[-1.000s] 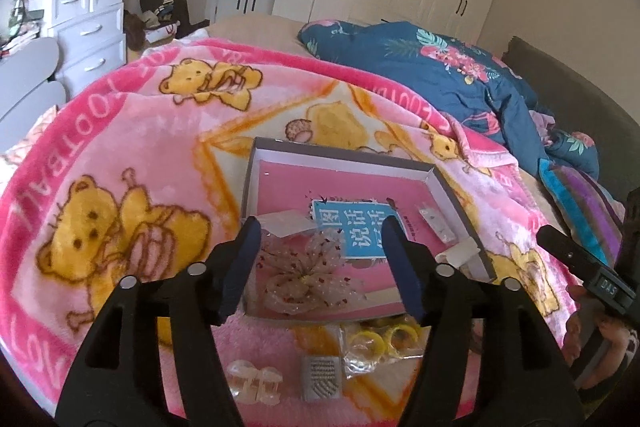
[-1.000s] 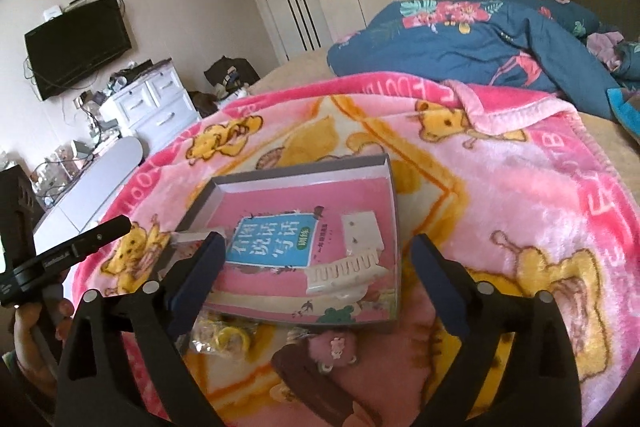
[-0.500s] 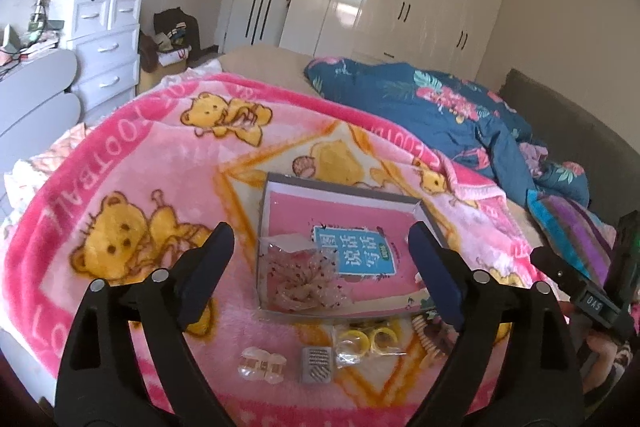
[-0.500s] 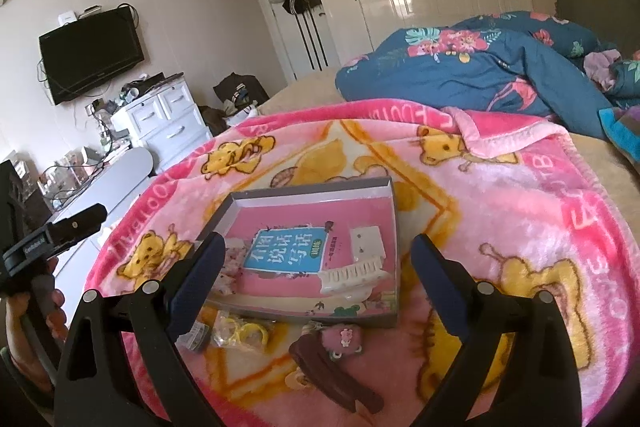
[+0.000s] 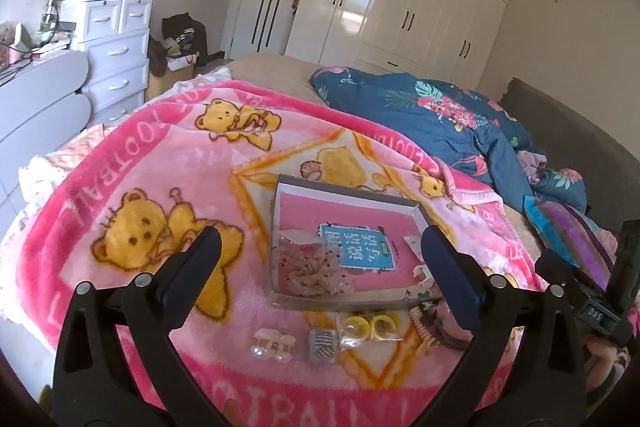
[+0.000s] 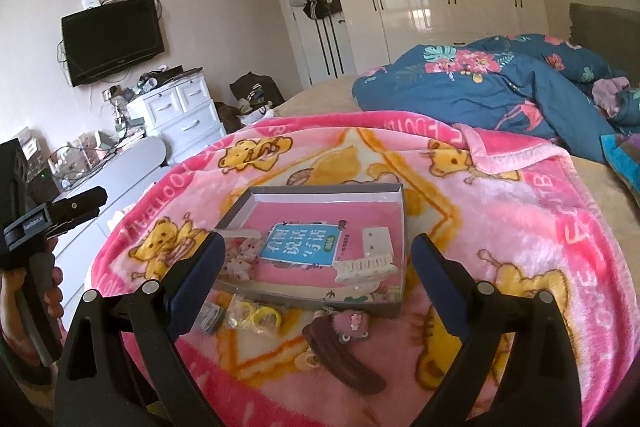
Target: Organize jewelry
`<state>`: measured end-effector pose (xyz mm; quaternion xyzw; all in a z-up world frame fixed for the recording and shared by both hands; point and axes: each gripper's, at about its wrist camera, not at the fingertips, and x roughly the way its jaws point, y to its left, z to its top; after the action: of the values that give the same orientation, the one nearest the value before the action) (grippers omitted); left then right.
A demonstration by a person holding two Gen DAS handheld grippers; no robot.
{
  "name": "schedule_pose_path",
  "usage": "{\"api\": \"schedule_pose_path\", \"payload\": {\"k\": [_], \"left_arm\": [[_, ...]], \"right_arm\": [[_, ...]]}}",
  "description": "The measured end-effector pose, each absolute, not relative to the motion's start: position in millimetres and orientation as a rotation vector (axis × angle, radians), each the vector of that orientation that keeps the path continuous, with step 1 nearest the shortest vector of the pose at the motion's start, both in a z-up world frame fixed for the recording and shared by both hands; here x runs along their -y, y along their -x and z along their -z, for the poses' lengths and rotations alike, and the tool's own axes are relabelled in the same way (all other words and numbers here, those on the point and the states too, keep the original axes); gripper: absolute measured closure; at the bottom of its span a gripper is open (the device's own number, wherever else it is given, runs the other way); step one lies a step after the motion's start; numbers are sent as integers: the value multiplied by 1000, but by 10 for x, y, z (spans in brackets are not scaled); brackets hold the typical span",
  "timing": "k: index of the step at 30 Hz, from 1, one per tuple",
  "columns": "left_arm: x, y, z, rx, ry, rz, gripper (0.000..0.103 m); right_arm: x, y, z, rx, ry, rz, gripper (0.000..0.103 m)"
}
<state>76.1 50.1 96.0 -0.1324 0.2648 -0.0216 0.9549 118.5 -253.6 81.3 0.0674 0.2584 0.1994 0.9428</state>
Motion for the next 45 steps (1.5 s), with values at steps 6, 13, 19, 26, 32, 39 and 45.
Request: {"api": "schedule_pose_path", "payload": {"k": [6, 13, 19, 26, 32, 39, 45], "left_arm": [[-511, -669, -960, -537, 263, 42, 10], [-466, -589, -870, -562, 236, 42, 9], [-409, -538, -738, -599, 222, 55, 10], [-342, -487, -587, -644, 191, 67, 9], [-313, -463, -431, -693, 176, 75, 9], [-227, -437, -237, -748, 148, 93, 9], [-158, -443, -89, -793, 138, 108, 9]], "right_arm": [[2487, -1093, -806, -531, -112, -426, 10], [2404, -999, -720, -553, -62, -449, 10], [2329, -930, -566, -597, -20, -467, 10], [2226, -869, -392, -646, 15, -497, 10], [2171, -832, -274, -679, 35, -513, 10], [2142, -806, -151, -713, 46, -526, 10], [2175, -804, -60, -739, 48, -520, 10]]}}
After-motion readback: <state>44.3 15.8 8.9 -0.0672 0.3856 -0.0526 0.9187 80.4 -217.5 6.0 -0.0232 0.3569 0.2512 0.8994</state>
